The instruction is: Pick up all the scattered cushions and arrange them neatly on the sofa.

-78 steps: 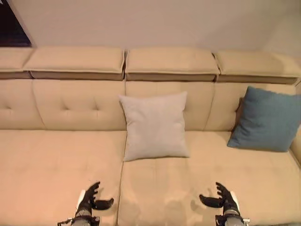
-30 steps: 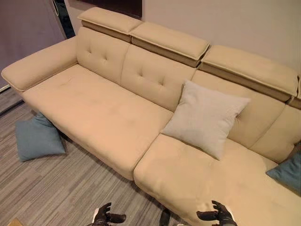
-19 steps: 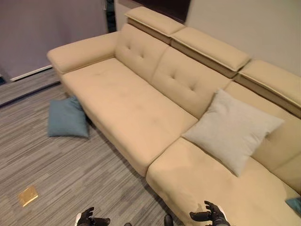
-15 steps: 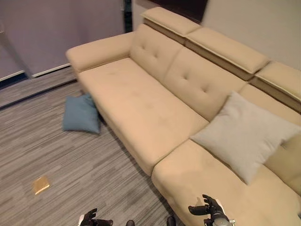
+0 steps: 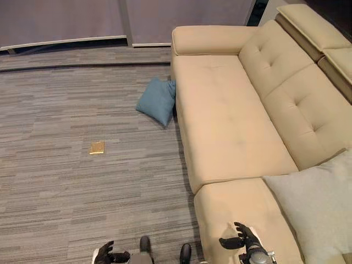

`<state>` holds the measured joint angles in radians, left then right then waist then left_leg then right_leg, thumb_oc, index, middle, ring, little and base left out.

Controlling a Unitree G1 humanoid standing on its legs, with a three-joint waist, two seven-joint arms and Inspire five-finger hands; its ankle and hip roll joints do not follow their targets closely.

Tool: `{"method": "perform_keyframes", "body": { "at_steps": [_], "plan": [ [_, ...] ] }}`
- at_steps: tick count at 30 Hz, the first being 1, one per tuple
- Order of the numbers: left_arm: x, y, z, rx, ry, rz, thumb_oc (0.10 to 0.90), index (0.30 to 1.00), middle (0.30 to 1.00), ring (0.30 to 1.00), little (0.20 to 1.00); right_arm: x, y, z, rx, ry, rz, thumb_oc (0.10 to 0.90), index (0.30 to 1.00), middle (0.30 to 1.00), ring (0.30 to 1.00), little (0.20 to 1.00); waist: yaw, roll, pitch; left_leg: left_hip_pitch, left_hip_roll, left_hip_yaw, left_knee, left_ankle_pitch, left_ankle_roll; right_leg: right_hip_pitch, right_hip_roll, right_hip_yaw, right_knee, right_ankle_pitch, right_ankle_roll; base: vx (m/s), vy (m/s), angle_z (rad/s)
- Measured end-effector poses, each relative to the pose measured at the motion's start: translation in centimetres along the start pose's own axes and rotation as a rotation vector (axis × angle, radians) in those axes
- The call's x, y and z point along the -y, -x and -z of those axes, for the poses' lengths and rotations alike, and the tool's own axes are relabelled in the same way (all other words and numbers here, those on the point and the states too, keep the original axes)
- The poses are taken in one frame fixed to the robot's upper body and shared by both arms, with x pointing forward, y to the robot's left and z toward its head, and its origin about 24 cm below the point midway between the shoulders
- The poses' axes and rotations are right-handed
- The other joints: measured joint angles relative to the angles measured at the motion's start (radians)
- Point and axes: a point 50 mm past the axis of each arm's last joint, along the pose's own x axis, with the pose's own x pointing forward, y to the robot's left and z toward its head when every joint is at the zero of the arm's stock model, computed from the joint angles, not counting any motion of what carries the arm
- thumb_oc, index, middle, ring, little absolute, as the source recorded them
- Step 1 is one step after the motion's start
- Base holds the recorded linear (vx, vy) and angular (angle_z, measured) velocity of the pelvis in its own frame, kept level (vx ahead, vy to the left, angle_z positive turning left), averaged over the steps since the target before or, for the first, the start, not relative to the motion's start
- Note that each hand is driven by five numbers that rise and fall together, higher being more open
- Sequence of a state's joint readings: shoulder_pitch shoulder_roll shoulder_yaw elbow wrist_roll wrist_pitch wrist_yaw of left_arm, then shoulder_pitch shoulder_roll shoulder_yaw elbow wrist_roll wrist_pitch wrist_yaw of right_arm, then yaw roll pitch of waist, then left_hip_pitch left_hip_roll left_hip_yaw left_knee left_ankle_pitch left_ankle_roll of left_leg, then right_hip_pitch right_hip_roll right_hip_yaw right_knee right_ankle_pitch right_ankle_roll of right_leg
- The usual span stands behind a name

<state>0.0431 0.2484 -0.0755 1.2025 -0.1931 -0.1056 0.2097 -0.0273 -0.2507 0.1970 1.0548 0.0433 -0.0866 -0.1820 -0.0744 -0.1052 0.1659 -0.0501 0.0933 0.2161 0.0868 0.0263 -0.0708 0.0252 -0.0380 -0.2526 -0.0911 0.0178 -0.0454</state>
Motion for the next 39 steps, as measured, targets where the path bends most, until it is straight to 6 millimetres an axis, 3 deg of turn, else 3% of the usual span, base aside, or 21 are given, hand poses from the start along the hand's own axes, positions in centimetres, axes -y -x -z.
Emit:
{"method": "perform_keyframes", "body": {
  "at_steps": [3, 4, 6, 12, 13, 16, 19, 23, 26, 31, 32, 33, 36, 38, 39],
  "plan": [
    [1.7, 0.3, 0.0, 0.005, -0.001, 0.046, 0.8, 0.9, 0.9, 0.9, 0.9, 0.5, 0.3, 1.4, -0.045, 0.0, 0.013, 0.8, 0.9, 0.9, 0.9, 0.9, -0.017, 0.055, -0.024, 0.111, 0.02, 0.002, -0.178, -0.003, -0.013, -0.007, 0.03, -0.018, 0.001, 0.007, 0.03, 0.11, 0.088, 0.22],
    [1.3, 0.2, -0.1, 0.01, -0.017, 0.043, 0.8, 0.9, 0.9, 0.9, 0.9, -0.4, 0.5, 1.4, -0.042, 0.007, -0.013, 0.8, 0.9, 0.9, 0.9, 0.9, -0.017, 0.03, -0.038, 0.118, 0.01, 0.003, -0.177, -0.002, -0.009, -0.007, 0.014, -0.007, 0.005, 0.015, 0.044, 0.06, 0.068, -0.18],
    [0.9, 0.1, -0.7, 0.034, -0.026, 0.037, 0.8, 0.9, 0.9, 0.9, 0.9, -1.4, 0.7, 1.4, -0.035, 0.034, -0.047, 0.8, 0.9, 0.9, 0.9, 0.9, -0.009, 0.009, -0.064, 0.133, -0.02, 0.008, -0.177, -0.01, 0.005, -0.004, -0.013, 0.012, 0.011, 0.016, 0.074, 0.05, 0.061, -0.2],
    [0.6, 0.0, -0.7, 0.039, -0.044, 0.031, 0.8, 0.9, 0.9, 0.9, 0.9, -1.7, 0.7, 1.3, -0.031, 0.046, -0.07, 0.8, 0.9, 0.9, 0.9, 0.9, 0.007, 0.022, -0.103, 0.147, -0.04, 0.019, -0.177, -0.024, 0.026, 0.0, -0.037, 0.026, 0.016, 0.022, 0.097, 0.02, 0.024, -0.07],
    [0.8, 0.7, 1.9, -0.017, -0.108, 0.06, 0.8, 0.9, 0.9, 0.9, 0.9, -1.7, 1.2, 2.8, -0.064, 0.076, -0.077, 0.8, 0.9, 0.9, 0.9, 0.9, 0.006, 0.059, -0.123, 0.145, -0.027, 0.023, -0.177, -0.023, 0.03, -0.002, -0.02, 0.041, 0.0, 0.045, 0.093, 0.01, -0.04, -0.02],
    [1.5, 0.4, 0.7, -0.013, 0.045, 0.071, 0.8, 0.9, 0.9, 0.9, 0.9, -1.4, 1.1, 3.7, -0.128, 0.083, -0.068, 0.8, 0.9, 0.9, 0.9, 0.9, 0.051, 0.066, -0.109, 0.126, -0.02, 0.008, -0.147, -0.026, 0.034, -0.003, -0.028, -0.006, -0.008, 0.034, 0.107, 0.01, -0.081, 0.15],
    [2.5, 0.4, -0.4, 0.01, 0.074, 0.103, 0.8, 0.9, 0.9, 0.9, 0.9, -0.9, 0.9, 3.9, -0.164, 0.073, -0.049, 0.8, 0.9, 0.9, 0.9, 0.9, 0.089, 0.081, -0.093, 0.115, -0.014, -0.009, -0.133, -0.025, 0.033, 0.0, -0.023, -0.022, -0.008, 0.033, 0.105, 0.02, -0.085, 0.19],
    [3.3, 0.7, 0.3, -0.011, 0.086, 0.127, 0.8, 0.9, 0.9, 0.9, 0.9, 0.2, 0.3, 2.7, -0.131, 0.069, -0.02, 0.8, 0.9, 0.9, 0.9, 0.9, 0.094, 0.123, -0.06, 0.107, -0.008, -0.035, -0.103, -0.025, 0.032, 0.021, -0.02, -0.043, -0.009, 0.03, 0.101, 0.02, -0.076, 0.17],
    [3.3, 0.7, 0.3, -0.012, 0.088, 0.13, 0.8, 0.9, 0.9, 0.9, 0.9, 0.8, 0.1, 2.4, -0.125, 0.076, -0.008, 0.8, 0.9, 0.9, 0.9, 0.9, 0.11, 0.123, -0.055, 0.093, -0.003, -0.044, -0.075, -0.022, 0.028, 0.023, -0.017, -0.047, -0.009, 0.027, 0.095, -0.02, -0.051, 0.13],
    [2.9, 0.5, -0.1, 0.003, 0.095, 0.124, 0.8, 0.9, 0.9, 0.9, 0.9, 1.6, -0.1, 2.0, -0.113, 0.085, 0.013, 0.8, 0.9, 0.9, 0.9, 0.9, 0.119, 0.097, -0.032, -0.004, -0.003, -0.092, 0.005, 0.006, -0.015, 0.016, -0.021, -0.116, -0.008, 0.024, 0.085, -0.04, -0.028, 0.42],
    [2.8, 0.3, -1.0, 0.024, 0.096, 0.12, 0.8, 0.9, 0.9, 0.9, 0.9, 1.7, -0.1, 2.0, -0.114, 0.087, 0.016, 0.8, 0.9, 0.9, 0.9, 0.9, 0.118, 0.085, -0.021, -0.038, -0.007, -0.088, 0.041, 0.019, -0.034, 0.013, -0.029, -0.138, -0.008, 0.023, 0.084, 0.08, -0.002, 0.85],
    [2.5, 0.0, -2.1, 0.052, 0.092, 0.115, 0.8, 0.9, 0.9, 0.9, 0.9, 1.8, -0.1, 2.1, -0.117, 0.09, 0.019, 0.8, 0.9, 0.9, 0.9, 0.9, 0.113, 0.063, -0.008, -0.071, -0.003, -0.013, 0.06, 0.029, -0.061, 0.012, -0.043, -0.169, -0.009, 0.013, 0.059, 0.13, 0.037, 0.78],
    [2.3, 0.0, -2.0, 0.045, 0.097, 0.109, 0.8, 0.9, 0.9, 0.9, 0.9, 2.1, 0.2, 2.9, -0.145, 0.098, 0.031, 0.8, 0.9, 0.9, 0.9, 0.9, 0.092, 0.056, -0.008, -0.072, 0.045, 0.212, 0.068, -0.007, -0.009, 0.034, -0.044, -0.251, -0.008, 0.001, 0.055, 0.09, 0.074, 0.7],
    [2.2, 0.1, -1.4, 0.027, 0.095, 0.106, 0.8, 0.9, 0.9, 0.9, 0.9, 2.1, 0.1, 2.8, -0.145, 0.097, 0.036, 0.8, 0.9, 0.9, 0.9, 0.9, 0.095, 0.062, -0.017, -0.033, 0.042, 0.222, 0.0, -0.008, -0.007, 0.032, -0.042, -0.246, 0.002, -0.005, 0.065, 0.15, 0.104, 0.2],
    [1.8, 0.1, -0.6, 0.001, 0.118, 0.089, 0.8, 0.9, 0.9, 0.9, 0.9, 1.8, 0.1, 2.6, -0.14, 0.097, 0.028, 0.8, 0.9, 0.9, 0.9, 0.9, 0.089, 0.052, -0.02, -0.009, 0.015, 0.206, -0.049, 0.006, 0.035, 0.037, -0.048, -0.238, 0.007, -0.001, 0.083, 0.1, 0.086, -0.04]
  ]
}}
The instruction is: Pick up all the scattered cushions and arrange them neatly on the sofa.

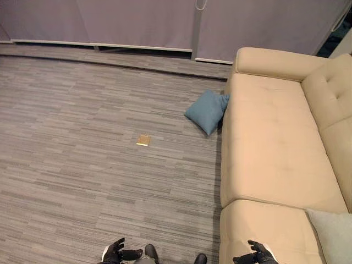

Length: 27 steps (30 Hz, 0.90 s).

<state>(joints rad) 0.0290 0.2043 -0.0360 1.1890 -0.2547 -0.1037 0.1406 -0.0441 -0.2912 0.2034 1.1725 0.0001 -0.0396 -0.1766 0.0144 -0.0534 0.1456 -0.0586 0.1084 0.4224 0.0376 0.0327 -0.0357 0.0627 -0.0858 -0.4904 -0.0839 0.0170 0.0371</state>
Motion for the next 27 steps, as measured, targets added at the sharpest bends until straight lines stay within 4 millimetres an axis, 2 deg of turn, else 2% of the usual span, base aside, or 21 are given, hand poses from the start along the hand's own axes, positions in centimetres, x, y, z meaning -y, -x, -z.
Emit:
{"method": "perform_keyframes", "body": {
  "at_steps": [1, 3, 4, 6, 7, 9, 10, 11, 12, 13, 15, 16, 18, 19, 20, 22, 23, 24, 25, 26, 27],
  "plan": [
    [-0.5, 0.1, 0.6, -0.022, -0.001, -0.015, 0.8, 0.9, 0.9, 0.9, 0.9, -0.5, 0.1, 0.0, 0.0, -0.002, -0.013, 0.8, 0.9, 0.9, 0.9, 0.9, 0.003, -0.015, -0.009, 0.011, -0.014, 0.003, -0.021, 0.011, 0.017, 0.006, -0.009, -0.003, 0.001, -0.003, 0.009, 0.14, 0.131, 0.08],
    [-1.6, 0.0, 0.7, -0.029, -0.002, -0.043, 0.8, 0.9, 0.9, 0.9, 0.9, -2.2, 0.4, 0.3, -0.014, -0.013, -0.051, 0.8, 0.9, 0.9, 0.9, 0.9, 0.013, -0.056, -0.034, 0.024, -0.039, -0.006, -0.028, -0.002, 0.035, 0.02, -0.024, -0.013, 0.0, 0.005, 0.028, 0.13, 0.169, 0.15],
    [-1.9, 0.0, 0.6, -0.025, -0.004, -0.048, 0.8, 0.9, 0.9, 0.9, 0.9, -2.6, 0.5, 0.3, -0.014, -0.017, -0.062, 0.8, 0.9, 0.9, 0.9, 0.9, 0.021, -0.067, -0.042, 0.027, -0.049, -0.015, -0.03, -0.006, 0.04, 0.021, -0.032, -0.017, 0.007, 0.003, 0.033, 0.12, 0.227, 0.19],
    [-1.9, -0.1, 0.2, -0.014, -0.005, -0.049, 0.8, 0.9, 0.9, 0.9, 0.9, -3.0, 0.5, 0.1, -0.009, -0.009, -0.073, 0.8, 0.9, 0.9, 0.9, 0.9, 0.026, -0.071, -0.045, 0.035, -0.062, -0.032, -0.038, -0.006, 0.043, 0.017, -0.052, -0.025, 0.039, -0.01, 0.049, 0.08, 0.189, 0.22],
    [-1.9, -0.1, 0.0, -0.008, -0.004, -0.047, 0.8, 0.9, 0.9, 0.9, 0.9, -2.8, 0.3, -0.8, 0.015, -0.007, -0.068, 0.8, 0.9, 0.9, 0.9, 0.9, 0.027, -0.064, -0.041, 0.044, -0.075, -0.041, -0.046, -0.014, 0.053, 0.002, -0.073, -0.022, 0.115, -0.031, 0.059, 0.05, 0.117, 0.27],
    [-1.8, -0.2, -0.2, -0.002, -0.011, -0.045, 0.8, 0.9, 0.9, 0.9, 0.9, -2.6, 0.1, -1.8, 0.047, 0.006, -0.064, 0.8, 0.9, 0.9, 0.9, 0.9, 0.02, -0.04, -0.032, 0.057, -0.064, -0.061, -0.049, -0.018, 0.063, -0.063, -0.121, -0.018, 0.306, -0.083, 0.072, 0.09, 0.127, 0.31],
    [-2.1, -0.2, -0.5, 0.007, -0.013, -0.051, 0.8, 0.9, 0.9, 0.9, 0.9, -2.8, 0.1, -2.2, 0.06, 0.009, -0.072, 0.8, 0.9, 0.9, 0.9, 0.9, 0.025, -0.043, -0.033, 0.065, -0.069, -0.07, -0.048, -0.028, 0.074, -0.081, -0.135, -0.003, 0.355, -0.094, 0.084, 0.14, 0.113, 0.31],
    [-2.4, -0.3, -0.9, 0.018, -0.016, -0.058, 0.8, 0.9, 0.9, 0.9, 0.9, -3.1, 0.2, -1.9, 0.054, 0.011, -0.083, 0.8, 0.9, 0.9, 0.9, 0.9, 0.028, -0.044, -0.033, 0.071, -0.083, -0.095, -0.054, -0.046, 0.094, -0.085, -0.145, 0.044, 0.409, -0.101, 0.088, 0.16, 0.064, 0.33],
    [-2.3, -0.3, -0.9, 0.012, -0.017, -0.059, 0.8, 0.9, 0.9, 0.9, 0.9, -2.8, 0.0, -2.9, 0.082, 0.025, -0.08, 0.8, 0.9, 0.9, 0.9, 0.9, 0.018, -0.037, -0.019, 0.096, -0.091, -0.128, -0.082, -0.041, 0.113, -0.181, -0.171, 0.141, 0.589, -0.117, 0.084, 0.25, -0.007, 0.83],
    [-2.6, -0.4, -1.3, 0.026, -0.034, -0.062, 0.8, 0.9, 0.9, 0.9, 0.9, -3.2, 0.2, -3.5, 0.115, 0.04, -0.098, 0.8, 0.9, 0.9, 0.9, 0.9, -0.003, -0.023, -0.006, 0.106, -0.083, -0.159, -0.12, -0.024, 0.103, -0.253, -0.105, 0.278, 0.528, -0.189, 0.138, 0.27, -0.025, 0.82],
    [-3.2, -0.4, -1.4, 0.031, -0.039, -0.077, 0.8, 0.9, 0.9, 0.9, 0.9, -4.1, 0.3, -3.6, 0.117, 0.034, -0.124, 0.8, 0.9, 0.9, 0.9, 0.9, 0.005, -0.065, 0.003, 0.117, -0.11, -0.154, -0.128, -0.022, 0.097, -0.299, -0.119, 0.217, 0.39, -0.16, 0.104, 0.28, -0.031, 0.49],
    [-4.0, -0.2, -0.1, -0.01, -0.046, -0.098, 0.8, 0.9, 0.9, 0.9, 0.9, -4.4, 0.4, -3.5, 0.114, 0.026, -0.13, 0.8, 0.9, 0.9, 0.9, 0.9, -0.006, -0.072, -0.001, 0.134, -0.11, -0.173, -0.13, -0.043, 0.09, -0.324, -0.079, 0.207, 0.289, -0.059, 0.091, 0.37, -0.056, 0.26],
    [-3.8, 0.0, 0.8, -0.044, -0.046, -0.093, 0.8, 0.9, 0.9, 0.9, 0.9, -4.2, 0.4, -3.0, 0.097, 0.012, -0.123, 0.8, 0.9, 0.9, 0.9, 0.9, -0.016, -0.063, -0.003, 0.148, -0.098, -0.214, -0.127, -0.061, 0.074, -0.303, -0.059, 0.207, 0.235, 0.01, 0.084, 0.39, -0.069, 0.46],
    [-3.8, 0.0, 1.1, -0.057, -0.047, -0.092, 0.8, 0.9, 0.9, 0.9, 0.9, -4.2, 0.4, -2.8, 0.089, 0.011, -0.123, 0.8, 0.9, 0.9, 0.9, 0.9, -0.019, -0.065, -0.005, 0.162, -0.09, -0.226, -0.126, -0.054, 0.057, -0.262, -0.044, 0.186, 0.195, 0.052, 0.058, 0.31, -0.074, 0.52],
    [-3.5, 0.1, 1.6, -0.07, -0.049, -0.085, 0.8, 0.9, 0.9, 0.9, 0.9, -4.1, 0.5, -2.2, 0.071, 0.007, -0.119, 0.8, 0.9, 0.9, 0.9, 0.9, -0.019, -0.052, -0.002, 0.177, -0.073, -0.243, -0.116, -0.059, 0.04, -0.217, -0.022, 0.189, 0.164, 0.055, 0.029, 0.3, -0.106, 0.53],
    [-2.6, 0.3, 2.2, -0.088, -0.04, -0.062, 0.8, 0.9, 0.9, 0.9, 0.9, -3.5, 0.5, -1.2, 0.035, 0.0, -0.104, 0.8, 0.9, 0.9, 0.9, 0.9, -0.027, -0.04, 0.0, 0.17, -0.057, -0.267, 0.006, -0.065, 0.021, -0.105, -0.011, 0.154, 0.086, 0.044, 0.009, 0.21, -0.135, 0.58],
    [-2.1, 0.2, 1.9, -0.079, -0.027, -0.054, 0.8, 0.9, 0.9, 0.9, 0.9, -3.1, 0.4, -0.9, 0.024, 0.0, -0.093, 0.8, 0.9, 0.9, 0.9, 0.9, -0.026, -0.045, -0.003, 0.079, -0.04, -0.265, 0.231, -0.106, -0.044, -0.058, -0.005, 0.137, 0.036, 0.034, -0.003, 0.17, -0.145, 0.32],
    [-2.3, 0.0, 0.9, -0.042, -0.009, -0.064, 0.8, 0.9, 0.9, 0.9, 0.9, -2.7, 0.2, -1.2, 0.032, 0.0, -0.082, 0.8, 0.9, 0.9, 0.9, 0.9, -0.021, -0.042, -0.004, -0.049, -0.009, -0.268, 0.519, -0.081, -0.104, -0.026, 0.004, 0.139, 0.025, 0.036, -0.054, 0.22, -0.124, -0.06],
    [-2.2, -0.1, 0.3, -0.025, -0.008, -0.062, 0.8, 0.9, 0.9, 0.9, 0.9, -2.4, 0.1, -1.4, 0.038, 0.001, -0.076, 0.8, 0.9, 0.9, 0.9, 0.9, -0.015, -0.04, -0.006, -0.132, 0.023, -0.273, 0.666, -0.022, -0.153, -0.018, 0.016, 0.144, 0.027, 0.017, -0.083, 0.26, -0.092, -0.28],
    [-2.1, -0.3, -0.6, 0.003, -0.008, -0.057, 0.8, 0.9, 0.9, 0.9, 0.9, -2.1, 0.0, -1.6, 0.039, 0.002, -0.068, 0.8, 0.9, 0.9, 0.9, 0.9, -0.017, -0.035, -0.008, -0.21, 0.057, -0.278, 0.785, -0.024, -0.134, -0.002, 0.039, 0.166, 0.02, -0.02, -0.107, 0.34, -0.003, -0.25],
    [-2.3, -0.6, -2.1, 0.045, -0.027, -0.057, 0.8, 0.9, 0.9, 0.9, 0.9, -2.3, 0.1, -1.1, 0.011, 0.009, -0.073, 0.8, 0.9, 0.9, 0.9, 0.9, -0.005, -0.054, 0.002, -0.262, 0.059, -0.254, 0.719, -0.071, -0.056, 0.023, 0.047, 0.173, 0.009, -0.038, -0.118, 0.31, 0.052, -0.27]
  ]
}}
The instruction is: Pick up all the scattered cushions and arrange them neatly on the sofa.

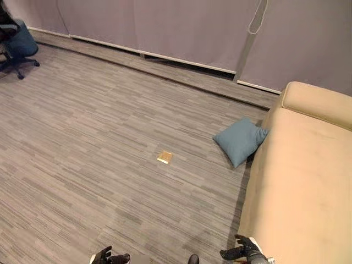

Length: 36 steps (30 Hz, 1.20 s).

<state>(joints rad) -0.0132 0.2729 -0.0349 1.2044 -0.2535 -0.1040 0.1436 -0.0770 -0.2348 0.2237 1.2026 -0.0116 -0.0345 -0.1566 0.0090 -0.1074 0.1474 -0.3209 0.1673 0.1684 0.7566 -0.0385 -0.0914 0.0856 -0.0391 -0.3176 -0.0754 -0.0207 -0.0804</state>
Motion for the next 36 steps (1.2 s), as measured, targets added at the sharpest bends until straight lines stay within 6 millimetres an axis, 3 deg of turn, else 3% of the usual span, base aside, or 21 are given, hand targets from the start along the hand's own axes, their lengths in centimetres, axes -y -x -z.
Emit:
{"method": "perform_keyframes", "body": {
  "at_steps": [1, 3, 5, 6, 7, 8, 10, 11, 12, 13, 16, 20, 25, 27, 28, 30, 31, 32, 34, 35, 36],
  "plan": [
    [-0.1, -0.1, -0.6, 0.017, -0.006, 0.0, 0.8, 0.9, 0.9, 0.9, 0.9, -0.1, 0.0, 0.1, -0.006, 0.006, -0.004, 0.8, 0.9, 0.9, 0.9, 0.9, 0.003, -0.019, 0.008, -0.005, -0.019, 0.014, -0.215, -0.006, 0.021, 0.019, 0.006, 0.015, -0.009, -0.019, 0.008, 0.4, 0.135, -0.37],
    [-0.3, -0.1, -0.4, 0.01, -0.006, -0.005, 0.8, 0.9, 0.9, 0.9, 0.9, -0.4, 0.1, 0.2, -0.005, 0.031, -0.012, 0.8, 0.9, 0.9, 0.9, 0.9, 0.003, -0.03, 0.017, 0.016, -0.064, -0.002, -0.644, 0.05, 0.003, 0.055, 0.023, 0.031, -0.024, -0.045, 0.047, 0.35, 0.165, -0.34],
    [-0.1, -0.1, -0.3, 0.006, -0.011, 0.002, 0.8, 0.9, 0.9, 0.9, 0.9, -0.5, 0.1, 0.3, -0.01, 0.048, -0.02, 0.8, 0.9, 0.9, 0.9, 0.9, 0.011, -0.034, 0.029, 0.01, -0.088, -0.094, -0.813, 0.109, -0.017, 0.088, 0.043, 0.051, -0.016, -0.076, 0.069, 0.29, 0.165, -0.62],
    [-0.1, 0.2, 0.8, -0.024, -0.01, 0.001, 0.8, 0.9, 0.9, 0.9, 0.9, -0.7, 0.2, 0.8, -0.018, 0.043, -0.025, 0.8, 0.9, 0.9, 0.9, 0.9, 0.03, -0.044, 0.024, 0.013, -0.097, -0.096, -0.761, 0.117, 0.015, 0.126, 0.039, 0.088, -0.016, -0.097, 0.094, 0.26, 0.169, -1.13],
    [-0.2, 0.5, 2.1, -0.065, -0.014, 0.0, 0.8, 0.9, 0.9, 0.9, 0.9, -0.8, 0.3, 1.0, -0.019, 0.04, -0.022, 0.8, 0.9, 0.9, 0.9, 0.9, 0.03, -0.044, 0.006, 0.034, -0.119, -0.095, -0.714, 0.132, 0.086, 0.168, 0.034, 0.109, -0.013, -0.128, 0.115, 0.28, 0.2, -1.03],
    [-0.6, 0.6, 2.7, -0.088, -0.02, -0.011, 0.8, 0.9, 0.9, 0.9, 0.9, -1.3, 0.4, 1.2, -0.026, 0.035, -0.032, 0.8, 0.9, 0.9, 0.9, 0.9, 0.023, -0.056, -0.003, 0.04, -0.132, -0.089, -0.689, 0.196, 0.091, 0.184, 0.019, 0.124, 0.004, -0.148, 0.127, 0.26, 0.21, -0.55],
    [-1.2, 0.5, 2.7, -0.097, -0.024, -0.028, 0.8, 0.9, 0.9, 0.9, 0.9, -2.4, 0.7, 1.6, -0.035, 0.025, -0.061, 0.8, 0.9, 0.9, 0.9, 0.9, 0.019, -0.091, -0.028, 0.113, -0.15, -0.061, -0.741, 0.211, 0.118, 0.14, -0.029, 0.127, 0.165, -0.158, 0.145, 0.23, 0.221, -0.36],
    [-1.3, 0.4, 2.4, -0.091, -0.027, -0.028, 0.8, 0.9, 0.9, 0.9, 0.9, -2.8, 0.7, 1.3, -0.03, 0.021, -0.071, 0.8, 0.9, 0.9, 0.9, 0.9, 0.009, -0.075, -0.023, 0.16, -0.15, -0.058, -0.775, 0.204, 0.13, 0.079, -0.046, 0.128, 0.323, -0.155, 0.158, 0.19, 0.23, -0.26],
    [-1.5, 0.4, 2.3, -0.088, -0.029, -0.032, 0.8, 0.9, 0.9, 0.9, 0.9, -3.2, 0.7, 1.0, -0.018, 0.019, -0.082, 0.8, 0.9, 0.9, 0.9, 0.9, -0.002, -0.065, -0.024, 0.219, -0.158, -0.054, -0.816, 0.185, 0.156, -0.011, -0.081, 0.133, 0.544, -0.175, 0.213, 0.25, 0.277, -0.13],
    [-1.5, 0.3, 2.1, -0.083, -0.03, -0.033, 0.8, 0.9, 0.9, 0.9, 0.9, -3.4, 0.8, 0.8, -0.011, 0.022, -0.088, 0.8, 0.9, 0.9, 0.9, 0.9, -0.003, -0.064, -0.024, 0.241, -0.169, -0.05, -0.825, 0.175, 0.169, -0.057, -0.104, 0.134, 0.63, -0.188, 0.24, 0.19, 0.206, -0.04],
    [-1.0, 0.0, 0.9, -0.045, -0.067, -0.012, 0.8, 0.9, 0.9, 0.9, 0.9, -2.9, 0.4, -1.0, 0.054, 0.015, -0.072, 0.8, 0.9, 0.9, 0.9, 0.9, -0.027, -0.035, -0.017, 0.292, -0.205, -0.056, -0.843, 0.148, 0.198, -0.242, -0.121, 0.161, 0.791, -0.19, 0.242, 0.26, 0.132, 0.13],
    [0.3, 0.1, 0.9, -0.041, -0.066, 0.019, 0.8, 0.9, 0.9, 0.9, 0.9, -2.5, 0.2, -2.5, 0.105, 0.022, -0.068, 0.8, 0.9, 0.9, 0.9, 0.9, -0.035, 0.037, -0.008, 0.378, -0.22, -0.073, -0.845, 0.058, 0.174, -0.334, -0.073, 0.155, 0.44, -0.156, 0.204, 0.32, 0.052, 0.12],
    [0.2, 0.4, 2.6, -0.107, -0.076, 0.013, 0.8, 0.9, 0.9, 0.9, 0.9, -2.2, 0.2, -3.1, 0.129, -0.006, -0.055, 0.8, 0.9, 0.9, 0.9, 0.9, -0.06, 0.03, -0.011, 0.456, -0.244, -0.072, -0.844, -0.006, 0.162, -0.391, -0.057, 0.117, 0.066, 0.075, 0.202, 0.31, -0.011, 0.14],
    [-0.1, 0.8, 3.7, -0.129, -0.085, 0.011, 0.8, 0.9, 0.9, 0.9, 0.9, -2.1, 0.2, -2.6, 0.112, -0.017, -0.05, 0.8, 0.9, 0.9, 0.9, 0.9, -0.078, 0.011, -0.022, 0.515, -0.251, -0.082, -0.844, -0.046, 0.143, -0.381, -0.074, 0.069, 0.091, 0.107, 0.181, 0.43, -0.018, 0.3],
    [0.2, 0.9, 3.9, -0.133, -0.094, 0.019, 0.8, 0.9, 0.9, 0.9, 0.9, -1.8, 0.2, -2.0, 0.093, -0.028, -0.042, 0.8, 0.9, 0.9, 0.9, 0.9, -0.079, 0.017, -0.028, 0.543, -0.239, -0.106, -0.84, -0.092, 0.141, -0.376, -0.065, 0.082, 0.137, 0.137, 0.144, 0.26, -0.021, 0.43],
    [0.8, 1.0, 4.2, -0.14, -0.1, 0.037, 0.8, 0.9, 0.9, 0.9, 0.9, -1.4, 0.3, -1.0, 0.062, -0.061, -0.024, 0.8, 0.9, 0.9, 0.9, 0.9, -0.083, 0.046, -0.046, 0.557, -0.192, -0.135, -0.786, -0.143, 0.099, -0.362, -0.039, 0.076, 0.2, 0.15, 0.123, 0.26, -0.068, 0.53],
    [1.1, 1.0, 4.1, -0.133, -0.114, 0.055, 0.8, 0.9, 0.9, 0.9, 0.9, -1.3, 0.3, -0.5, 0.048, -0.055, -0.022, 0.8, 0.9, 0.9, 0.9, 0.9, -0.081, 0.05, -0.053, 0.557, -0.181, -0.13, -0.753, -0.152, 0.083, -0.342, -0.023, 0.072, 0.2, 0.153, 0.079, 0.33, -0.129, 0.55],
    [1.8, 1.0, 3.5, -0.106, -0.116, 0.081, 0.8, 0.9, 0.9, 0.9, 0.9, -0.9, 0.2, -0.9, 0.045, -0.047, -0.015, 0.8, 0.9, 0.9, 0.9, 0.9, -0.075, 0.037, -0.05, 0.499, -0.154, -0.116, -0.579, -0.144, 0.02, -0.277, -0.012, 0.055, 0.163, 0.12, 0.051, 0.25, -0.134, 0.45],
    [1.5, 0.8, 3.0, -0.093, -0.124, 0.082, 0.8, 0.9, 0.9, 0.9, 0.9, -0.8, 0.3, -0.2, 0.026, -0.041, -0.013, 0.8, 0.9, 0.9, 0.9, 0.9, -0.071, 0.011, -0.059, 0.403, -0.159, -0.102, -0.333, -0.106, -0.046, -0.202, -0.012, 0.049, 0.088, 0.134, 0.024, 0.15, -0.078, 0.19],
    [1.6, 0.8, 2.8, -0.086, -0.122, 0.08, 0.8, 0.9, 0.9, 0.9, 0.9, -0.5, 0.2, -0.1, 0.019, -0.036, -0.007, 0.8, 0.9, 0.9, 0.9, 0.9, -0.066, 0.0, -0.052, 0.337, -0.148, -0.1, -0.188, -0.073, -0.078, -0.169, -0.005, 0.053, 0.055, 0.134, 0.014, 0.11, -0.034, -0.19],
    [1.6, 0.7, 2.7, -0.081, -0.12, 0.077, 0.8, 0.9, 0.9, 0.9, 0.9, -0.2, 0.1, 0.0, 0.011, -0.031, 0.002, 0.8, 0.9, 0.9, 0.9, 0.9, -0.054, 0.0, -0.051, 0.287, -0.126, -0.097, -0.095, -0.074, -0.077, -0.143, 0.005, 0.067, 0.026, 0.133, 0.007, 0.18, -0.038, -0.41]
  ]
}}
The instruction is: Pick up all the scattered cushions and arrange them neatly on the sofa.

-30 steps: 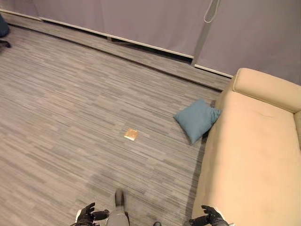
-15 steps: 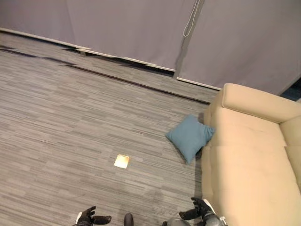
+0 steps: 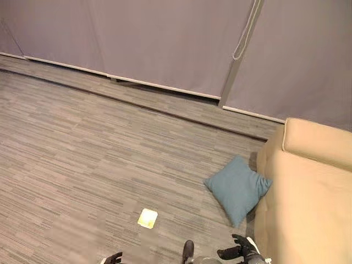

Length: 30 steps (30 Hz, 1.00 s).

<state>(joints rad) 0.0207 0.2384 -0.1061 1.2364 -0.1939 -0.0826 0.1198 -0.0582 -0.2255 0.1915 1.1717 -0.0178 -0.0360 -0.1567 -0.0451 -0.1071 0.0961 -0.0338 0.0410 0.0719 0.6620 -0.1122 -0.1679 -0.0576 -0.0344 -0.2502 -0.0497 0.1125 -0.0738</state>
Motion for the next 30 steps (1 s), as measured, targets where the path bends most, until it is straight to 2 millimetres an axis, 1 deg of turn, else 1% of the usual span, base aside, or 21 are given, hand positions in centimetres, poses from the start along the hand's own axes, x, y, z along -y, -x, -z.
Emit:
{"method": "perform_keyframes", "body": {
  "at_steps": [2, 3, 5, 7, 10, 11, 12, 13, 14, 16, 17, 18, 19, 22, 23, 24, 26, 27, 28, 29, 30],
  "plan": [
    [0.0, -0.1, -0.5, 0.019, 0.01, 0.001, 0.8, 0.9, 0.9, 0.9, 0.9, 0.5, -0.1, -0.4, 0.014, 0.021, 0.01, 0.8, 0.9, 0.9, 0.9, 0.9, 0.008, -0.001, 0.005, -0.082, 0.017, -0.003, 0.005, -0.025, 0.029, 0.033, 0.016, 0.018, -0.026, -0.011, -0.015, 0.21, -0.008, -0.37],
    [-0.3, -0.3, -2.0, 0.059, 0.009, -0.006, 0.8, 0.9, 0.9, 0.9, 0.9, 0.5, -0.1, -0.4, 0.009, 0.019, 0.009, 0.8, 0.9, 0.9, 0.9, 0.9, 0.003, -0.016, 0.014, -0.15, 0.025, -0.005, -0.069, -0.031, 0.046, 0.049, 0.017, 0.021, -0.042, -0.036, -0.029, 0.24, 0.056, -0.21],
    [-0.9, -0.4, -2.8, 0.086, 0.006, -0.02, 0.8, 0.9, 0.9, 0.9, 0.9, 0.1, -0.1, -0.2, -0.003, 0.035, -0.005, 0.8, 0.9, 0.9, 0.9, 0.9, 0.011, -0.038, 0.035, -0.175, 0.035, -0.004, -0.284, -0.014, 0.059, 0.083, 0.022, 0.036, -0.043, -0.056, -0.011, 0.2, 0.066, -0.24],
    [-1.2, -0.5, -3.0, 0.087, 0.006, -0.026, 0.8, 0.9, 0.9, 0.9, 0.9, 0.0, -0.1, 0.3, -0.023, 0.037, -0.003, 0.8, 0.9, 0.9, 0.9, 0.9, 0.008, -0.043, 0.052, -0.176, 0.034, -0.018, -0.475, 0.056, 0.062, 0.121, 0.029, 0.052, -0.042, -0.075, 0.0, 0.22, 0.123, -0.32],
    [-0.5, -0.5, -3.3, 0.096, 0.014, -0.011, 0.8, 0.9, 0.9, 0.9, 0.9, 0.3, 0.1, 1.1, -0.048, 0.044, 0.009, 0.8, 0.9, 0.9, 0.9, 0.9, 0.021, -0.02, 0.057, -0.179, 0.027, -0.094, -0.646, 0.148, 0.045, 0.153, 0.042, 0.094, -0.042, -0.11, 0.031, 0.21, 0.132, -0.47],
    [-0.2, -0.5, -3.5, 0.101, 0.025, -0.002, 0.8, 0.9, 0.9, 0.9, 0.9, 0.5, 0.0, 1.1, -0.048, 0.044, 0.014, 0.8, 0.9, 0.9, 0.9, 0.9, 0.028, -0.009, 0.061, -0.182, 0.03, -0.096, -0.661, 0.17, 0.053, 0.167, 0.044, 0.108, -0.041, -0.118, 0.043, 0.29, 0.26, -0.66],
    [0.0, -0.5, -3.3, 0.089, 0.028, 0.0, 0.8, 0.9, 0.9, 0.9, 0.9, 0.3, 0.2, 1.8, -0.067, 0.045, 0.011, 0.8, 0.9, 0.9, 0.9, 0.9, 0.026, 0.004, 0.057, -0.167, 0.023, -0.067, -0.644, 0.217, 0.128, 0.212, 0.036, 0.127, -0.041, -0.152, 0.074, 0.3, 0.28, -0.5],
    [-0.3, -0.5, -3.2, 0.085, 0.025, -0.007, 0.8, 0.9, 0.9, 0.9, 0.9, -0.3, 0.4, 2.1, -0.077, 0.041, -0.004, 0.8, 0.9, 0.9, 0.9, 0.9, 0.026, -0.014, 0.053, -0.145, -0.002, -0.051, -0.649, 0.214, 0.179, 0.221, 0.009, 0.133, -0.033, -0.167, 0.091, 0.21, 0.22, -0.52],
    [-0.5, -0.5, -2.9, 0.074, 0.025, -0.015, 0.8, 0.9, 0.9, 0.9, 0.9, -1.0, 0.5, 2.3, -0.081, 0.035, -0.023, 0.8, 0.9, 0.9, 0.9, 0.9, 0.031, -0.029, 0.042, -0.104, -0.026, -0.033, -0.679, 0.198, 0.204, 0.215, -0.019, 0.143, 0.008, -0.18, 0.108, 0.15, 0.153, -0.53],
    [-0.8, -0.4, -2.2, 0.052, 0.019, -0.02, 0.8, 0.9, 0.9, 0.9, 0.9, -1.7, 0.5, 1.8, -0.063, 0.025, -0.044, 0.8, 0.9, 0.9, 0.9, 0.9, 0.029, -0.026, 0.042, -0.037, -0.042, -0.014, -0.72, 0.208, 0.23, 0.188, -0.043, 0.14, 0.125, -0.212, 0.155, 0.16, 0.186, -0.55],
    [-0.8, -0.4, -2.2, 0.049, 0.018, -0.021, 0.8, 0.9, 0.9, 0.9, 0.9, -1.9, 0.5, 1.5, -0.05, 0.025, -0.051, 0.8, 0.9, 0.9, 0.9, 0.9, 0.03, -0.022, 0.041, -0.022, -0.048, -0.013, -0.721, 0.187, 0.251, 0.166, -0.052, 0.135, 0.181, -0.218, 0.165, 0.18, 0.222, -0.57],
    [-1.0, -0.4, -2.1, 0.046, 0.014, -0.024, 0.8, 0.9, 0.9, 0.9, 0.9, -2.2, 0.3, 0.1, -0.011, 0.031, -0.061, 0.8, 0.9, 0.9, 0.9, 0.9, 0.031, 0.004, 0.054, 0.01, -0.042, 0.013, -0.742, 0.185, 0.27, 0.044, -0.079, 0.129, 0.447, -0.243, 0.214, 0.14, 0.156, -0.45],
    [-1.0, -0.5, -2.4, 0.052, 0.005, -0.025, 0.8, 0.9, 0.9, 0.9, 0.9, -2.3, 0.3, -0.7, 0.025, 0.028, -0.063, 0.8, 0.9, 0.9, 0.9, 0.9, 0.017, 0.016, 0.053, 0.019, -0.042, 0.024, -0.748, 0.161, 0.276, -0.024, -0.097, 0.11, 0.532, -0.261, 0.236, 0.2, 0.183, -0.5],
    [-1.4, -0.5, -2.3, 0.052, -0.002, -0.033, 0.8, 0.9, 0.9, 0.9, 0.9, -2.4, 0.2, -1.9, 0.073, 0.023, -0.067, 0.8, 0.9, 0.9, 0.9, 0.9, 0.02, 0.021, 0.054, 0.054, -0.066, 0.072, -0.751, 0.14, 0.276, -0.142, -0.153, 0.051, 0.603, -0.27, 0.248, 0.12, 0.041, -0.34],
    [-1.5, -0.4, -1.9, 0.045, -0.004, -0.034, 0.8, 0.9, 0.9, 0.9, 0.9, -2.5, 0.2, -2.1, 0.081, 0.031, -0.068, 0.8, 0.9, 0.9, 0.9, 0.9, 0.018, 0.025, 0.054, 0.084, -0.07, 0.089, -0.751, 0.131, 0.259, -0.157, -0.147, 0.029, 0.53, -0.264, 0.241, 0.35, -0.006, -0.36],
    [-2.0, -0.4, -1.6, 0.038, -0.008, -0.046, 0.8, 0.9, 0.9, 0.9, 0.9, -2.6, 0.2, -2.3, 0.086, 0.045, -0.073, 0.8, 0.9, 0.9, 0.9, 0.9, 0.02, 0.018, 0.049, 0.108, -0.07, 0.13, -0.751, 0.104, 0.258, -0.17, -0.148, -0.04, 0.38, -0.235, 0.206, 0.29, -0.018, -0.37],
    [-2.3, -0.2, -0.7, 0.014, -0.005, -0.055, 0.8, 0.9, 0.9, 0.9, 0.9, -2.4, 0.1, -2.4, 0.087, 0.052, -0.067, 0.8, 0.9, 0.9, 0.9, 0.9, 0.021, 0.017, 0.049, 0.122, -0.066, 0.236, -0.751, 0.076, 0.226, -0.179, -0.185, -0.194, 0.275, -0.221, 0.194, 0.28, -0.057, -0.53],
    [-2.3, 0.0, 0.2, -0.009, -0.012, -0.053, 0.8, 0.9, 0.9, 0.9, 0.9, -2.3, 0.1, -2.5, 0.091, 0.055, -0.065, 0.8, 0.9, 0.9, 0.9, 0.9, 0.028, 0.009, 0.046, 0.139, -0.072, 0.256, -0.75, 0.064, 0.239, -0.192, -0.168, -0.161, 0.241, -0.173, 0.201, 0.21, -0.062, -0.46],
    [-2.3, 0.0, 0.6, -0.018, -0.018, -0.052, 0.8, 0.9, 0.9, 0.9, 0.9, -2.4, 0.2, -2.2, 0.085, 0.05, -0.068, 0.8, 0.9, 0.9, 0.9, 0.9, 0.019, 0.005, 0.04, 0.147, -0.072, 0.252, -0.743, 0.058, 0.229, -0.182, -0.161, -0.121, 0.237, -0.156, 0.196, 0.21, -0.092, -0.2],
    [-2.2, 0.1, 0.8, -0.023, -0.027, -0.048, 0.8, 0.9, 0.9, 0.9, 0.9, -2.5, 0.3, -1.6, 0.073, 0.043, -0.071, 0.8, 0.9, 0.9, 0.9, 0.9, 0.017, -0.003, 0.034, 0.164, -0.072, 0.246, -0.737, 0.051, 0.217, -0.16, -0.148, -0.117, 0.227, -0.137, 0.177, 0.13, -0.064, 0.12],
    [-1.7, 0.1, 1.1, -0.028, -0.031, -0.036, 0.8, 0.9, 0.9, 0.9, 0.9, -2.5, 0.4, -0.7, 0.048, 0.042, -0.07, 0.8, 0.9, 0.9, 0.9, 0.9, 0.017, 0.005, 0.027, 0.172, -0.054, 0.25, -0.718, 0.028, 0.181, -0.141, -0.127, -0.104, 0.217, -0.086, 0.14, 0.22, -0.131, 0.1]
  ]
}}
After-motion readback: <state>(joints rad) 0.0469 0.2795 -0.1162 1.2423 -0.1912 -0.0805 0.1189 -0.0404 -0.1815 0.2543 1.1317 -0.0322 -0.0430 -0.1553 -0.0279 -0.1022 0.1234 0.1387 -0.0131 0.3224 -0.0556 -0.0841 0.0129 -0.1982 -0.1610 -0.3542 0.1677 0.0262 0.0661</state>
